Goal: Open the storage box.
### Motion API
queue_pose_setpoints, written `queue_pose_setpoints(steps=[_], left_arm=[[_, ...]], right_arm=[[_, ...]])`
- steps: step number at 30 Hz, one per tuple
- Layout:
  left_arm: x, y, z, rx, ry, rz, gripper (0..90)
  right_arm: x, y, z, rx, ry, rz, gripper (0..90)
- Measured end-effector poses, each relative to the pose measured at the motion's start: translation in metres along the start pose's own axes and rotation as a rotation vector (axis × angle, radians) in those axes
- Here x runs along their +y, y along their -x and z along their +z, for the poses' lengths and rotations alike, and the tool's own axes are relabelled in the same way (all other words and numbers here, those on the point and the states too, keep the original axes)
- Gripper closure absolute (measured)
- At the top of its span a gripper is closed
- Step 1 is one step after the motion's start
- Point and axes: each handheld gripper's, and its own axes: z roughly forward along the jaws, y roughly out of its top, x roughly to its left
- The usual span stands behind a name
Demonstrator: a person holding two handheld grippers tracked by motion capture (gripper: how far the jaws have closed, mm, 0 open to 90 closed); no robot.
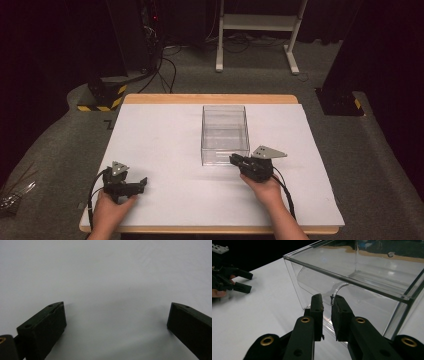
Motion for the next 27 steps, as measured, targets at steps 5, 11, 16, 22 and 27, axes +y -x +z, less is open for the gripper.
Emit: queue_pose_setpoints(steps=[5,11,16,22,27], left_arm=[[0.0,0.0,0.0,0.0,0.0,0.0,2.1],[0.0,-0.0001,0.0,0.0,0.0,0.001,2.1],[0.0,-0.0001,0.0,0.0,0.0,0.001,2.1],[0.0,-0.0001,0.0,0.0,0.0,0.001,2.1],[0.0,0.0,0.0,0.0,0.0,0.0,2.1]], right_arm=[[-0.002,-0.0019,-0.003,0.003,0.004,-0.007,80.9],[-0.0036,-0.0023,-0.0043,0.008,0.009,-0.007,79.9],[-0.0025,-0.0004,0.0006,0.023,0.006,0.009,72.0],[-0.002,0.0022,0.0015,0.064,0.011,0.003,77.5],[-0.0026,0.0029,-0.0008,0.078,0.006,-0.005,78.8]])
